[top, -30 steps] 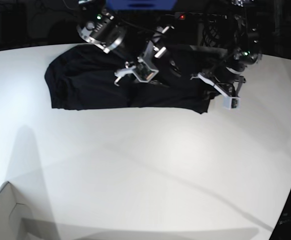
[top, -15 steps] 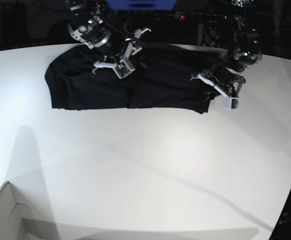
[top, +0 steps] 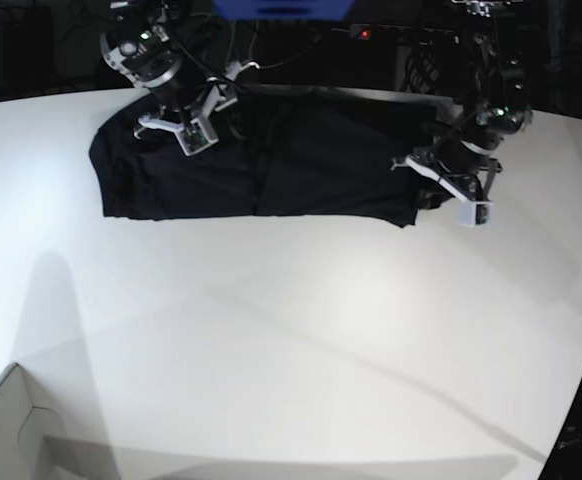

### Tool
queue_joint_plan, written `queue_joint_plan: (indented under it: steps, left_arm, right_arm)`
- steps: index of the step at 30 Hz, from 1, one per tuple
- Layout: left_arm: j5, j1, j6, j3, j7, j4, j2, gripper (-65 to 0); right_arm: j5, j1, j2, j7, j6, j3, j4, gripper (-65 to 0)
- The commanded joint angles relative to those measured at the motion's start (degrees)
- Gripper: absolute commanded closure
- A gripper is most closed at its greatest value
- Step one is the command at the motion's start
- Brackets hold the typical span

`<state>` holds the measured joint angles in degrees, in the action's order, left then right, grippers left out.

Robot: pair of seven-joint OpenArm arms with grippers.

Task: Layout the t-shirt on the table in an organized manner, then fold the t-shirt properly
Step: 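Lay the folded end down and open both grippers, withdrawing them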

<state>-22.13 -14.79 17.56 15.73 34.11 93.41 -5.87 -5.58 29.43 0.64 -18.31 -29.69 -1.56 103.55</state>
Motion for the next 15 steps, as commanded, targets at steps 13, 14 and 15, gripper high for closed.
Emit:
queue_joint_plan:
  steps: [13,14,15]
  left_arm:
    - [-11.3,-5.1,0.3,5.5,-0.8,12.2,-1.7,-10.6]
    - [-12.1,-5.7,0.3,7.0,-0.8,12.0,-1.7,-10.6]
    - [-12.7,-6.1,0.3,8.7,-0.8,12.0,-1.7,-10.8]
  right_arm:
    - [0.8,1.7,2.2,1.1,0.4,9.7,10.3,-24.9]
    - [0.8,1.6,3.1,1.1,0.4,11.9,10.1,-25.3]
    - [0.8,1.2,4.1,1.1,0.4,14.3,9.8,-27.0]
